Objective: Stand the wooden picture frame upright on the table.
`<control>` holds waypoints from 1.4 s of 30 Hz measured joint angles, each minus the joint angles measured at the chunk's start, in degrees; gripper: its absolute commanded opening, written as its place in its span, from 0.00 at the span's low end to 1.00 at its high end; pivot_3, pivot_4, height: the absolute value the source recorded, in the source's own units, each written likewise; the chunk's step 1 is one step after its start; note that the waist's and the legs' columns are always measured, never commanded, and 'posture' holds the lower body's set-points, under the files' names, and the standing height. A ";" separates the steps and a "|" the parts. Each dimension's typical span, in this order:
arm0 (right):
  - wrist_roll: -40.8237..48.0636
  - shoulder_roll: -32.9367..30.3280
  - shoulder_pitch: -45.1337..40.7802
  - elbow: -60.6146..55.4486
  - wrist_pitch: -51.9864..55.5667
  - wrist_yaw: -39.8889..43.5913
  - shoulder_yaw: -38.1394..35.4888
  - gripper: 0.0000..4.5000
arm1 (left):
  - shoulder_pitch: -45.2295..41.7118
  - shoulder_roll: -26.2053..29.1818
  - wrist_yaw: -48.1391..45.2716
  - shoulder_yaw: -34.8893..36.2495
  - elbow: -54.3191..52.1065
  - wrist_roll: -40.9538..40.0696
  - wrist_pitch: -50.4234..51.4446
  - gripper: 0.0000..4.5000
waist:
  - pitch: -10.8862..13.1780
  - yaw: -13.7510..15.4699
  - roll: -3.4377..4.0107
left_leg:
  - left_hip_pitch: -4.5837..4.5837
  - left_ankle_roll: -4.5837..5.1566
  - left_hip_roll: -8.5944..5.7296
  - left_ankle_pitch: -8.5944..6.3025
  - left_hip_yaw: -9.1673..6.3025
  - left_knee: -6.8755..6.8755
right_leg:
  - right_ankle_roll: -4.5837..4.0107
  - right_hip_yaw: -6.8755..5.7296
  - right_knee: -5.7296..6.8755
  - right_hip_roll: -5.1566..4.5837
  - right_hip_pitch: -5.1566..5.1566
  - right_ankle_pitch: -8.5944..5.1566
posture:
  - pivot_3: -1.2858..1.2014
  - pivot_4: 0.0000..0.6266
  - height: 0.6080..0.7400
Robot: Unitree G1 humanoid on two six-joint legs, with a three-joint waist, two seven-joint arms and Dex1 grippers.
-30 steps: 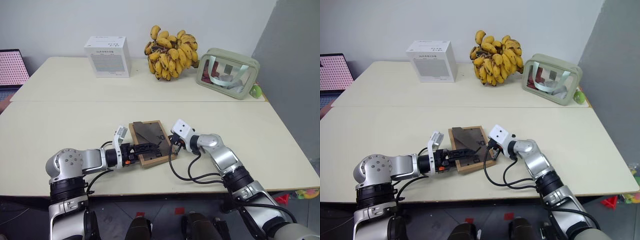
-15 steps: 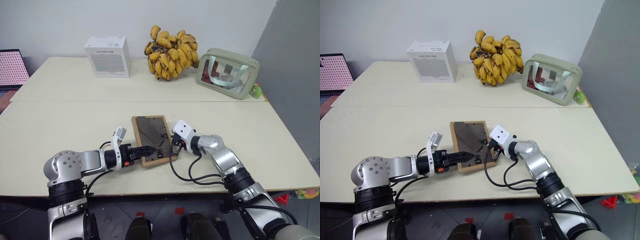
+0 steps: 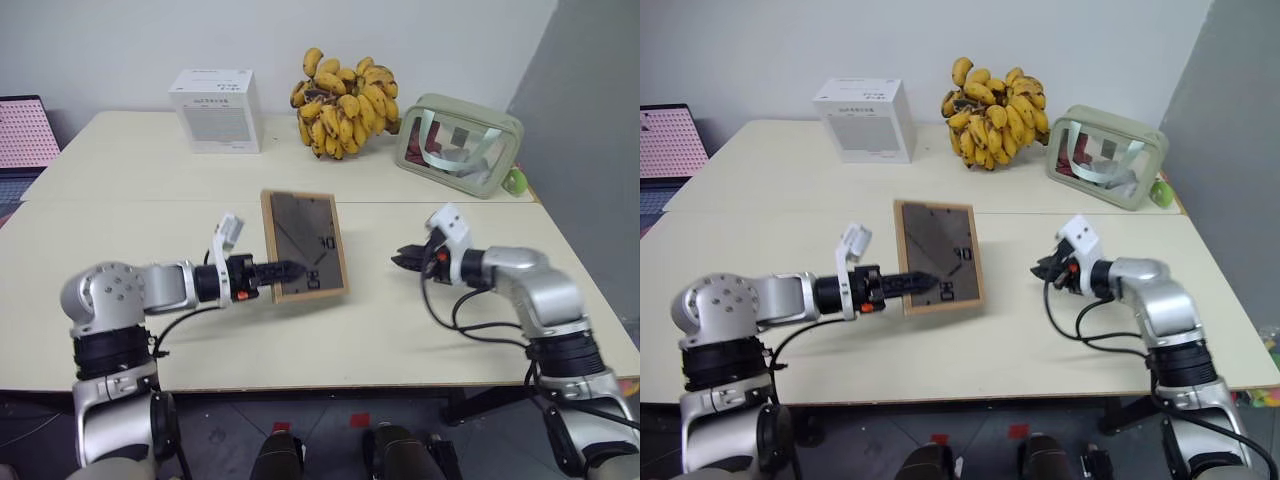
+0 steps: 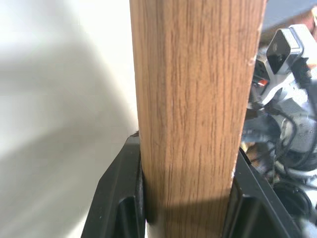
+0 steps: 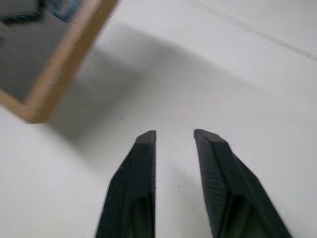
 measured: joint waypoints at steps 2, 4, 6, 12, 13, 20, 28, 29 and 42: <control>5.96 0.22 -3.61 -0.66 5.62 1.26 -3.08 0.53 | -1.31 0.93 -2.36 -2.25 -0.07 0.34 -2.66 0.29 | 0.01 -0.29 0.01 | 0.01 0.00 0.02 0.00 -0.01 -0.02 | -0.02 -0.01 0.01 0.01 -0.01 -0.01 | 0.52 0.24 1.00; 11.33 -0.22 -7.07 -0.78 10.46 2.83 -5.34 0.62 | -1.61 2.39 -4.75 -5.34 0.04 1.69 -5.69 0.29 | 0.01 -0.33 0.01 | 0.00 0.00 0.01 0.00 0.00 -0.06 | -0.03 -0.02 -0.02 0.01 -0.02 -0.01 | 0.52 0.24 1.00; 14.50 -0.67 -9.51 -1.01 12.90 4.08 -5.90 0.74 | -1.95 3.01 -6.72 -7.36 0.31 3.07 -8.46 0.29 | 0.01 -0.27 0.01 | -0.02 0.00 0.01 0.00 0.01 -0.07 | -0.05 -0.02 -0.05 0.01 -0.01 -0.03 | 0.52 0.24 1.00; 18.49 1.24 -14.91 0.22 13.40 4.49 -3.36 1.00 | -6.36 2.76 -10.62 -11.14 5.70 6.13 -14.70 0.29 | 0.01 -0.15 0.01 | -0.12 0.01 0.00 0.00 0.04 -0.05 | -0.04 -0.02 -0.08 0.00 -0.07 -0.03 | 0.52 0.24 1.00; 18.20 2.23 -16.08 1.34 12.25 4.41 -2.23 1.00 | -6.87 2.67 -11.33 -11.55 6.57 6.45 -15.21 0.29 | 0.01 -0.26 0.01 | -0.12 0.01 0.01 0.00 0.06 -0.06 | -0.04 -0.01 -0.08 0.00 -0.09 -0.03 | 0.52 0.24 1.00; 10.54 7.18 -18.79 10.51 -2.15 2.24 4.58 1.00 | -8.73 1.76 -14.04 -13.81 8.08 6.90 -15.63 0.29 | 0.01 -0.28 0.02 | -0.26 0.01 0.01 0.00 0.05 -0.05 | -0.04 -0.02 -0.07 0.00 -0.21 -0.03 | 0.52 0.24 1.00; 9.46 8.54 -21.09 14.91 -6.71 2.37 4.78 1.00 | -8.72 2.09 -14.86 -13.82 8.52 7.33 -15.53 0.29 | 0.01 -0.07 0.02 | -0.85 0.01 0.02 0.00 0.02 0.06 | -0.06 -0.04 0.06 0.00 -0.85 -0.01 | 0.52 0.24 1.00; 9.31 8.82 -21.28 15.00 -7.06 2.46 4.95 1.00 | -8.72 2.12 -15.06 -13.84 8.59 7.44 -15.56 0.29 | 0.01 -0.07 0.02 | -0.87 0.01 0.02 0.00 0.03 0.06 | -0.06 -0.03 0.07 0.00 -0.88 -0.01 | 0.52 0.24 1.00; 12.69 2.75 -16.28 3.91 -3.57 12.72 9.81 1.00 | -5.55 1.78 -16.59 -15.53 5.10 6.70 -14.32 0.29 | 0.01 0.73 0.02 | -0.89 0.01 0.02 0.00 0.00 0.12 | -0.05 -0.06 0.07 -0.01 -0.85 -0.01 | 0.52 0.24 1.00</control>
